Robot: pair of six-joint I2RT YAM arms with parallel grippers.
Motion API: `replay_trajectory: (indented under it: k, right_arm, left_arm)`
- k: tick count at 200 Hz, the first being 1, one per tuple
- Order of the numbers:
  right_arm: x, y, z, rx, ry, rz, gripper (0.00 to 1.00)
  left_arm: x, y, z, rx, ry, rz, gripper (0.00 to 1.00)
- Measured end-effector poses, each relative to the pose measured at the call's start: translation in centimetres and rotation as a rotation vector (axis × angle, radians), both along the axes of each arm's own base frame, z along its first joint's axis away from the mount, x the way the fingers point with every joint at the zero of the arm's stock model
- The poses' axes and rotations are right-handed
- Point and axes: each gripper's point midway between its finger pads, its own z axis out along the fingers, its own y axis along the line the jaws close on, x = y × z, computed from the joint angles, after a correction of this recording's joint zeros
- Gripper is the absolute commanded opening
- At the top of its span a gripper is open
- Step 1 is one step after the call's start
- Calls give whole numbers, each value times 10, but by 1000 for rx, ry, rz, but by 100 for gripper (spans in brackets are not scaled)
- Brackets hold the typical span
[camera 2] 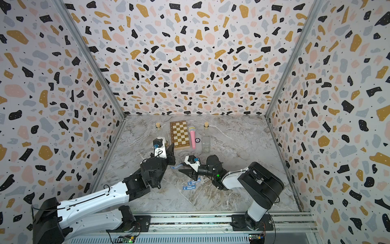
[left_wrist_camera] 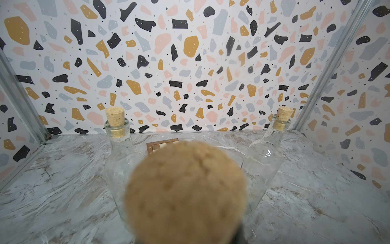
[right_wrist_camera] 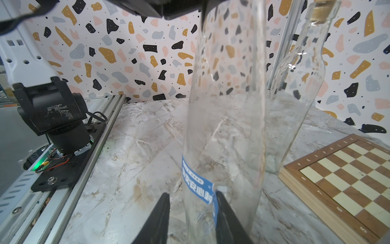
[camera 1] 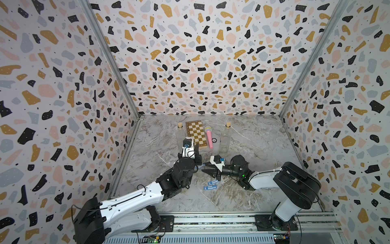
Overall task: Remove the label from the bottle
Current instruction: Tear open the label from the bottle.
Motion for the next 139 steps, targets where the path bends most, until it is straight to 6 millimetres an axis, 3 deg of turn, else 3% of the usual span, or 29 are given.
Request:
replay_trajectory:
  k: [139]
  right_arm:
    - [1,4,-1,-6,-5,-25,35]
  left_arm:
    - [-1,0,0,2,-1,7,0]
